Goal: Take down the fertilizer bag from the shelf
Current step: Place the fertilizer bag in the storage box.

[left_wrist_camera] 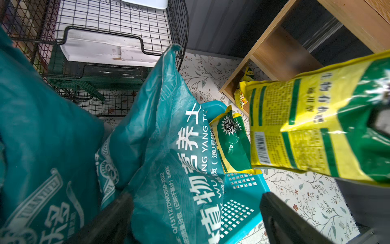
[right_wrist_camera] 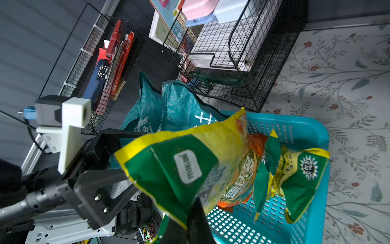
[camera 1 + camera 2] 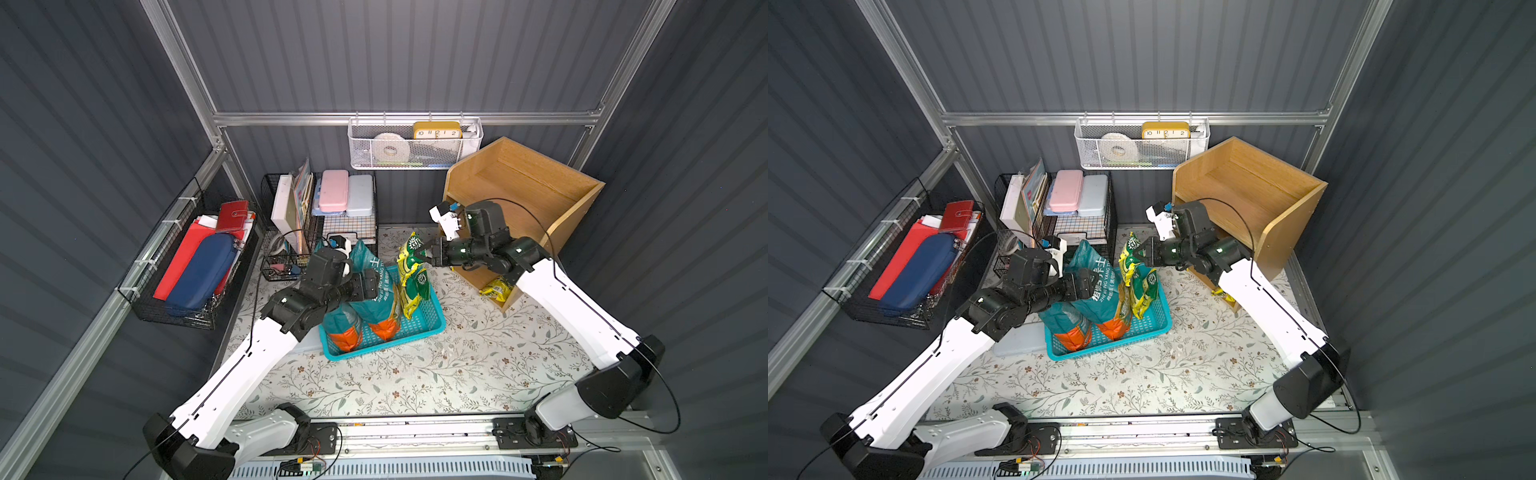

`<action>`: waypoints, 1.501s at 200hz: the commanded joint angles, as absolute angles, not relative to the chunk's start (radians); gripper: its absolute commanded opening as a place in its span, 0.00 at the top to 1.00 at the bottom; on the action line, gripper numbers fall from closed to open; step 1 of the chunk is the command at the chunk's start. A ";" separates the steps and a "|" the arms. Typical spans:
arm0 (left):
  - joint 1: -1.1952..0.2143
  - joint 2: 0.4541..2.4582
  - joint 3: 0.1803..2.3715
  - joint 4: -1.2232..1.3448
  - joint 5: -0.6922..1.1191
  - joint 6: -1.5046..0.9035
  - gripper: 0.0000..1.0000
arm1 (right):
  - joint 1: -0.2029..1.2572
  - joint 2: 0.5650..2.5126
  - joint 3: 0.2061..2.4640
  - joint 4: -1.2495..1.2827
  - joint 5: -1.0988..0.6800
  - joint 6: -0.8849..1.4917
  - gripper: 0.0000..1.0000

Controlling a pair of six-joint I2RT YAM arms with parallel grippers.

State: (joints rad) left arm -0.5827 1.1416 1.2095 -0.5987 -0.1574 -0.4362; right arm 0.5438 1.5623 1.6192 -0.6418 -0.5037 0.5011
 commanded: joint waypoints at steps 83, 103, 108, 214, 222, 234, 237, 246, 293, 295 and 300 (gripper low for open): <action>-0.586 1.121 1.194 -0.598 -0.161 -0.439 0.01 | 0.624 1.946 1.663 -0.856 -0.346 0.351 1.00; -0.585 1.121 1.195 -0.598 -0.161 -0.440 0.01 | 0.663 2.038 1.678 -0.896 -0.287 0.319 1.00; -0.585 1.121 1.194 -0.600 -0.163 -0.440 0.01 | 0.669 2.059 1.684 -0.910 -0.286 0.318 1.00; -0.586 1.122 1.198 -0.604 -0.168 -0.442 0.01 | 0.673 1.858 1.758 -0.917 -0.063 0.234 0.54; -0.586 1.119 1.197 -0.604 -0.169 -0.442 0.01 | 0.672 1.830 1.761 -0.932 -0.013 0.218 0.51; -0.586 1.115 1.195 -0.604 -0.169 -0.442 0.01 | 0.668 1.793 1.751 -0.945 0.062 0.192 0.50; -0.586 1.114 1.194 -0.604 -0.169 -0.442 0.01 | 0.668 1.783 1.746 -0.946 0.081 0.187 0.50; -0.586 1.112 1.192 -0.603 -0.169 -0.442 0.00 | 0.663 1.756 1.724 -0.947 0.142 0.175 0.50; -0.585 1.121 1.198 -0.597 -0.166 -0.443 0.01 | 0.619 1.743 1.593 -0.930 0.387 0.095 0.47; -0.586 1.123 1.199 -0.597 -0.165 -0.443 0.00 | 0.618 1.747 1.590 -0.929 0.401 0.091 0.47; -0.586 1.125 1.201 -0.598 -0.164 -0.442 0.01 | 0.616 1.757 1.584 -0.925 0.427 0.083 0.47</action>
